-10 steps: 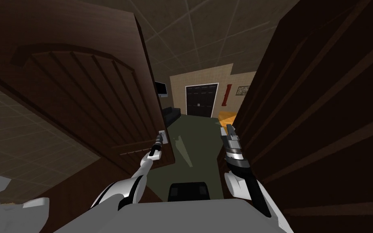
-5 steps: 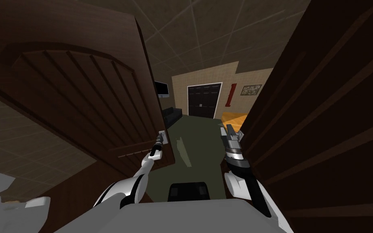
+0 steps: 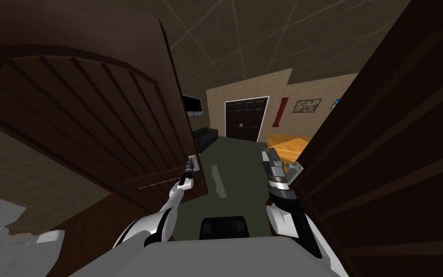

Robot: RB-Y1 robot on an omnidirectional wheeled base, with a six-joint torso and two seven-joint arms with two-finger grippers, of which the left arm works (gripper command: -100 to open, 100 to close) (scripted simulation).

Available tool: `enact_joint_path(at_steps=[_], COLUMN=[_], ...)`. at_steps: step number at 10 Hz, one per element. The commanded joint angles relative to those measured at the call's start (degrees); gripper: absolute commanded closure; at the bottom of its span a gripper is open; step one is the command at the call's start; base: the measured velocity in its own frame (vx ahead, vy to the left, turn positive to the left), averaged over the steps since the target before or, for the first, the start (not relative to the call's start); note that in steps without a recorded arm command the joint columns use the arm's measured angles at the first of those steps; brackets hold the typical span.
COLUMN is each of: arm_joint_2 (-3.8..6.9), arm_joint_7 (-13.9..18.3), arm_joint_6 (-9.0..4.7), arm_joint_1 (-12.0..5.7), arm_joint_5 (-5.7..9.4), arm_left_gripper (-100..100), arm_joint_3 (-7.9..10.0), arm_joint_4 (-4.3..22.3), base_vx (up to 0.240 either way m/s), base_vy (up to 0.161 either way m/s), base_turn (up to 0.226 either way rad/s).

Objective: Push the door open

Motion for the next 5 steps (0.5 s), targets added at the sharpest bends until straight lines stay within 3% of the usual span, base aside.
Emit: enact_joint_path(at_steps=[1,5], arm_joint_2=[0.04,-1.21], arm_joint_7=[-1.5,-4.1], arm_joint_6=[-0.40,-0.15], arm_joint_1=[-0.66,-0.90], arm_joint_5=[0.45,1.05], arm_left_gripper=[100,100], arm_joint_3=[1.55,3.68], arm_joint_4=[0.6,0.2], base_vx=[0.170,0.199], base_vy=[-0.070,-0.091], base_turn=[0.106,0.131])
